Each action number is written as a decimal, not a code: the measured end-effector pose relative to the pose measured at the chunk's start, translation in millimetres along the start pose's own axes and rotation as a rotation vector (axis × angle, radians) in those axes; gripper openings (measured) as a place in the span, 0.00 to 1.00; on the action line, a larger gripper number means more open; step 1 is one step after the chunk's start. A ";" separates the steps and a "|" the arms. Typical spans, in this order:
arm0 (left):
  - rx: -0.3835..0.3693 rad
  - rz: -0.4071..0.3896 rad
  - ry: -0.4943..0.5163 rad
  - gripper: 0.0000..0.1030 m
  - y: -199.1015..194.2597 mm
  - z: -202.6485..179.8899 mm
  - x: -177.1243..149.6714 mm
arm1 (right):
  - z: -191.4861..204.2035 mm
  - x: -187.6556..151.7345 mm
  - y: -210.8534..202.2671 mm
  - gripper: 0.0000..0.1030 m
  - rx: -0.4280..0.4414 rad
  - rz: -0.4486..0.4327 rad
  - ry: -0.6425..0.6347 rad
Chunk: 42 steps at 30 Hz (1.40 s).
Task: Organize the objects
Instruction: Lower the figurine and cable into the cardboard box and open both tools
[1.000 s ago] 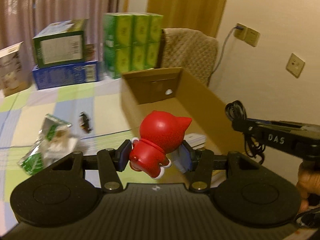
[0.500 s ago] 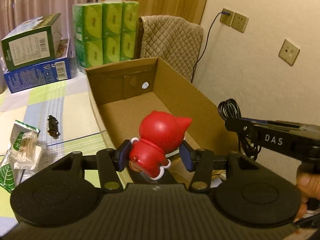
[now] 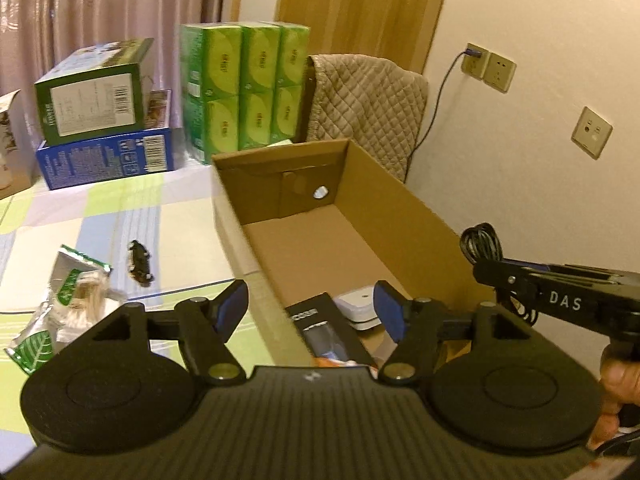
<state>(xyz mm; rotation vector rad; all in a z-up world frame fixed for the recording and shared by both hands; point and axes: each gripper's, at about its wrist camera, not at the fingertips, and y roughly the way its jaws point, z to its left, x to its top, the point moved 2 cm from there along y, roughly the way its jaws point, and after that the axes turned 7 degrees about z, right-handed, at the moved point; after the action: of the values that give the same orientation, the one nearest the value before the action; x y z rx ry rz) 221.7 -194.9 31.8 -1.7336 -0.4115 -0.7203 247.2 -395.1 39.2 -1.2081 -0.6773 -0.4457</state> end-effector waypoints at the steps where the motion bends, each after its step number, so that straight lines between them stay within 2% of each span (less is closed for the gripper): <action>1: 0.004 -0.001 -0.003 0.63 -1.6 2.1 -0.6 | 1.2 -0.2 0.1 0.15 0.002 0.000 -0.001; 15: 0.026 0.011 -0.034 0.65 -11.2 15.6 -15.4 | 16.9 -2.1 2.5 0.15 0.031 0.015 -0.015; 22: 0.023 0.011 -0.042 0.69 -11.5 17.2 -17.3 | 17.6 3.1 2.0 0.15 0.048 -0.016 -0.004; 24: 0.021 0.011 -0.043 0.71 -11.5 17.5 -17.2 | 16.6 5.5 2.7 0.28 0.062 -0.029 0.002; 25: 0.022 0.012 -0.042 0.71 -11.4 17.7 -17.6 | 15.2 7.0 2.2 0.57 0.060 -0.037 0.014; 26: 0.023 0.012 -0.042 0.71 -11.3 18.2 -18.1 | 13.3 7.2 0.1 0.72 0.060 -0.053 0.029; 28: 0.025 0.014 -0.045 0.71 -12.1 19.9 -19.4 | 10.4 7.9 -4.4 0.72 0.066 -0.074 0.043; 42: 0.029 0.002 -0.065 0.73 -28.1 27.7 -25.4 | 17.1 2.5 -18.4 0.72 0.047 -0.059 0.038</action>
<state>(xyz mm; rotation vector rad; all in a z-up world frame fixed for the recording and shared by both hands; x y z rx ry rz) 192.5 -158.1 31.6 -1.7332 -0.4630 -0.6553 233.1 -384.4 57.1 -1.1357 -0.6888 -0.4981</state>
